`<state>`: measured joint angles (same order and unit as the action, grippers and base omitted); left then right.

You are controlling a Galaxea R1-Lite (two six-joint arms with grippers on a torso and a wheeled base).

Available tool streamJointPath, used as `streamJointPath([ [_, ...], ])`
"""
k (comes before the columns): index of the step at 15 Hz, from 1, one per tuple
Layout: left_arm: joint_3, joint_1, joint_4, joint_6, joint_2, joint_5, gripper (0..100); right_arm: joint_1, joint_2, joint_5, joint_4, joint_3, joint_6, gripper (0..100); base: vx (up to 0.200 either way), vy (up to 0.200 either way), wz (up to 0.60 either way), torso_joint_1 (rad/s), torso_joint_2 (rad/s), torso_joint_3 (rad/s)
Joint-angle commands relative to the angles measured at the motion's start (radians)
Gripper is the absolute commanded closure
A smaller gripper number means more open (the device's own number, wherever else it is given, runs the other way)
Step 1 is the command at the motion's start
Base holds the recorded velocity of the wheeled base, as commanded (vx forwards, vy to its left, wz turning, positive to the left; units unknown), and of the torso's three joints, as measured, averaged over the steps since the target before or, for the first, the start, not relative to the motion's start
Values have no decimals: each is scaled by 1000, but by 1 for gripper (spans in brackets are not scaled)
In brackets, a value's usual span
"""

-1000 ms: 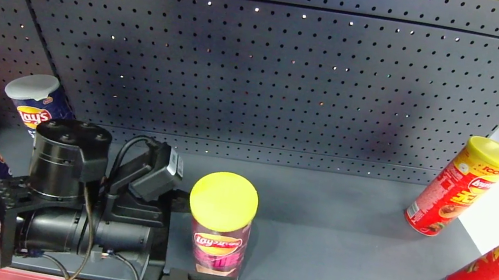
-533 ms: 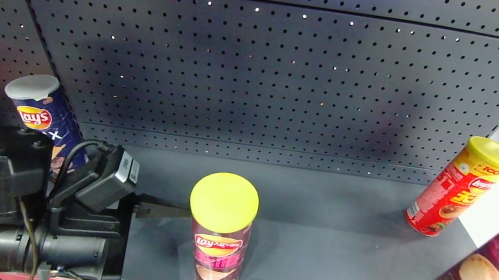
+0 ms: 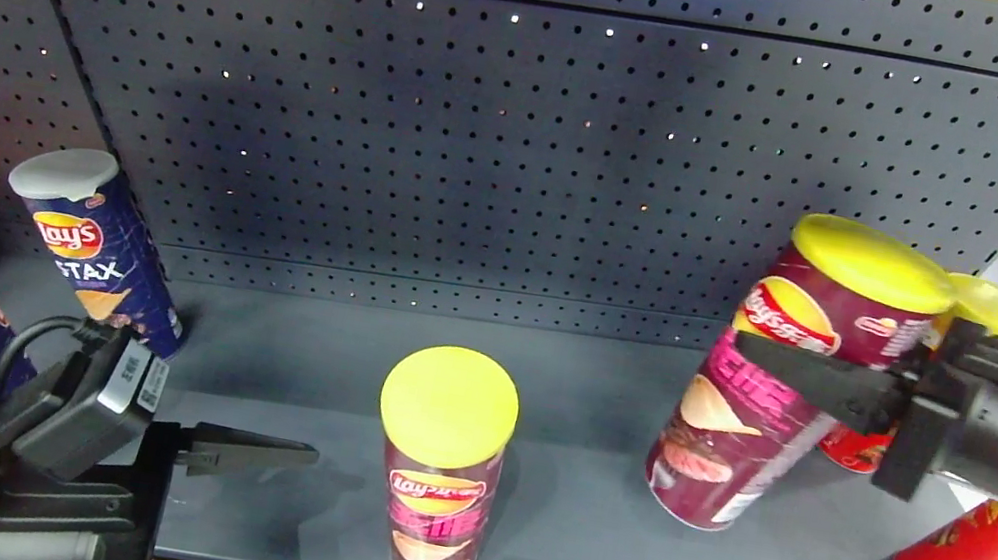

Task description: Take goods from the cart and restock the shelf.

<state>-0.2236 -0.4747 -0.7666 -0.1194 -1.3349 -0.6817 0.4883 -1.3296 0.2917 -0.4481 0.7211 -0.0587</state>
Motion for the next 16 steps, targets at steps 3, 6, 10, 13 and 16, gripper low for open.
streamJointPath([
  [3,10,18,-2,18,43,28,0,23,-338,27,-127,153,-3,100,0,0,0,0,0,0],
  [6,15,28,0,18,45,34,0,21,-448,67,-146,268,-15,100,0,0,0,0,0,0],
  [10,12,28,12,18,46,56,0,41,-553,110,-147,362,-79,100,0,0,0,0,0,0],
  [13,12,28,13,18,42,64,0,62,-588,124,-146,419,-79,100,0,0,0,0,0,0],
  [16,13,28,13,18,37,65,0,79,-612,133,-147,432,-81,100,0,0,0,0,0,0],
])
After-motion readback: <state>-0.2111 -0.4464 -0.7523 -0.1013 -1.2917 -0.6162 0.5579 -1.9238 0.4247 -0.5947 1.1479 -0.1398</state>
